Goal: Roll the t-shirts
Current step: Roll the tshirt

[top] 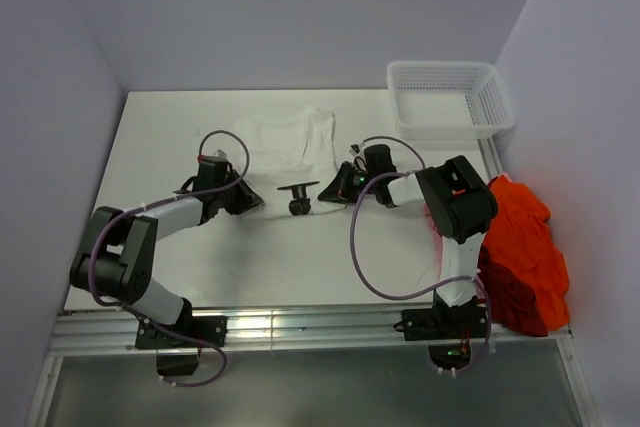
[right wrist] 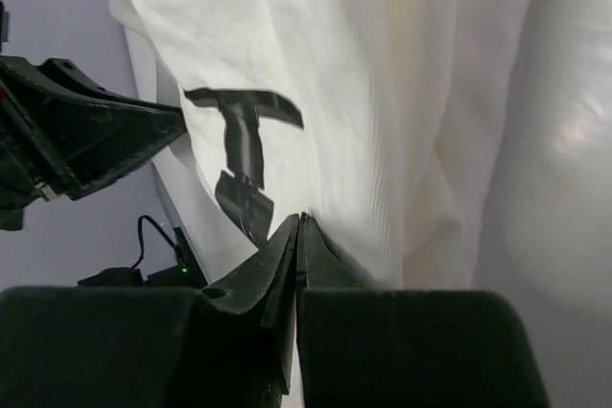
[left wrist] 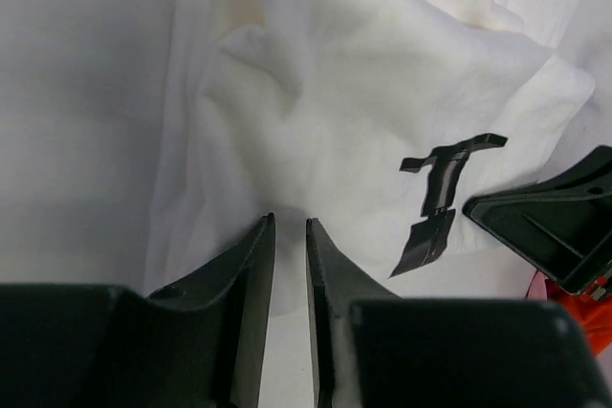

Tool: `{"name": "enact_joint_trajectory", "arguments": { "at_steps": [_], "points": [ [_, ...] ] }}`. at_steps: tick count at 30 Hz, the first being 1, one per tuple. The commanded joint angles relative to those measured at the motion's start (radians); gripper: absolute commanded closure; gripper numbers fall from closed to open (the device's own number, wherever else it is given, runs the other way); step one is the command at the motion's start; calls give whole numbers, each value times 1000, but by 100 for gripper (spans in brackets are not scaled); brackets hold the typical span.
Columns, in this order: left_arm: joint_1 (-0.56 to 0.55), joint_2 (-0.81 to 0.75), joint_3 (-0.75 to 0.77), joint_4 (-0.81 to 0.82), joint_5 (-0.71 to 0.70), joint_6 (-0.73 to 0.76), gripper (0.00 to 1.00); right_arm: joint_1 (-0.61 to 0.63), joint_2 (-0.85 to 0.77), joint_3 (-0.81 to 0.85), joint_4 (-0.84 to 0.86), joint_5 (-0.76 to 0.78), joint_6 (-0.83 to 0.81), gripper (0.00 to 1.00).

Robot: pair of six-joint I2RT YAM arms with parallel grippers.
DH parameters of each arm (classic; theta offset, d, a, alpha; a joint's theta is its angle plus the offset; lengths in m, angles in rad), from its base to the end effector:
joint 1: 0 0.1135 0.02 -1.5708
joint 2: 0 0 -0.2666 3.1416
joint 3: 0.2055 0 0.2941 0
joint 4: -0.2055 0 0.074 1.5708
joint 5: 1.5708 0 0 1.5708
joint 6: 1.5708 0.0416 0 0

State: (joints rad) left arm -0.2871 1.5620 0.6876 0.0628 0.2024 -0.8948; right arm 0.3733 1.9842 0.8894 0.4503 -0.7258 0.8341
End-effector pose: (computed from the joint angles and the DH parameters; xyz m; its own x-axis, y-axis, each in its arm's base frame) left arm 0.3116 -0.1007 0.1145 -0.7552 -0.5738 -0.3169 -0.2861 0.7235 -0.6282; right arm 0.3590 0.1703 0.0661 -0.9438 0.2253 -0.2417 -0.1008 0.5002 0.8600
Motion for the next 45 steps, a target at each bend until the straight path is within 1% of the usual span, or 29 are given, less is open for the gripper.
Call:
{"name": "enact_joint_trajectory", "arguments": {
  "at_steps": [1, 2, 4, 5, 6, 8, 9, 10, 11, 15, 16, 17, 18, 19, 20, 21, 22, 23, 24, 25, 27, 28, 30, 31, 34, 38, 40, 43, 45],
  "points": [
    [0, -108, -19, -49, -81, 33, 74, 1, -120, -62, -15, 69, -75, 93],
    [0, -127, -31, -54, -87, 31, 73, 1, -139, -79, -10, 68, -99, 91],
    [0, -178, -40, -60, -93, 30, 67, 9, -202, -89, -54, 103, -127, 86],
    [0, -197, -52, -60, -106, 30, 63, 10, -228, -105, -71, 123, -160, 84],
    [-1, -232, -60, -90, -115, 30, 56, 15, -276, -116, -100, 144, -173, 82],
    [-7, -293, -92, -89, -138, 27, 51, 18, -353, -167, -108, 203, -191, 75],
    [-11, -313, -108, -83, -141, 27, 47, 18, -376, -191, -73, 207, -190, 75],
    [-14, -338, -143, -72, -141, 30, 46, 18, -405, -220, -44, 218, -184, 69],
    [-17, -362, -163, -31, -141, 28, 43, 18, -432, -278, -10, 227, -164, 67],
    [-40, -497, -243, 43, -156, 17, 31, 26, -553, -408, 170, 287, -125, 55],
    [-52, -514, -256, 54, -167, 19, 29, 30, -567, -424, 186, 305, -125, 53],
    [-60, -542, -273, 63, -178, 17, 25, 41, -588, -446, 189, 328, -131, 53],
    [-67, -551, -280, 74, -190, 22, 22, 50, -602, -455, 183, 395, -138, 53],
    [-86, -562, -287, 80, -202, 22, 17, 61, -614, -461, 168, 440, -148, 49],
    [-96, -575, -299, 78, -248, 23, 7, 91, -648, -469, 137, 483, -174, 49],
    [-107, -582, -306, 77, -274, 17, 7, 113, -668, -477, 127, 596, -188, 48],
    [-122, -588, -315, 86, -290, 19, 7, 139, -688, -483, 117, 644, -200, 41],
    [-127, -602, -336, 95, -317, 20, 7, 165, -729, -501, 111, 696, -216, 38],
    [-133, -609, -352, 106, -330, 22, 7, 209, -749, -509, 108, 724, -222, 29],
    [-142, -618, -365, 126, -343, 20, 7, 231, -771, -518, 105, 821, -230, 12],
    [-152, -645, -413, 163, -354, 30, 10, 284, -830, -546, 105, 885, -256, 11],
    [-159, -651, -425, 175, -354, 28, 12, 297, -846, -555, 108, 911, -268, 6],
    [-172, -655, -454, 207, -373, 33, 12, 315, -869, -572, 105, 966, -300, 10],
    [-194, -652, -461, 212, -391, 33, 12, 322, -869, -572, 100, 980, -305, 16],
    [-231, -617, -473, 248, -431, 40, 12, 323, -832, -579, 111, 1006, -313, 22],
    [-294, -563, -458, 296, -498, 59, 13, 323, -762, -609, 186, 988, -305, 25],
    [-313, -524, -461, 339, -521, 69, 18, 322, -739, -610, 214, 991, -308, 26],
    [-319, -479, -459, 345, -550, 54, 21, 322, -696, -626, 264, 1005, -322, 27],
    [-322, -477, -476, 371, -566, 66, 21, 323, -667, -632, 295, 1002, -319, 31]
  ]
}}
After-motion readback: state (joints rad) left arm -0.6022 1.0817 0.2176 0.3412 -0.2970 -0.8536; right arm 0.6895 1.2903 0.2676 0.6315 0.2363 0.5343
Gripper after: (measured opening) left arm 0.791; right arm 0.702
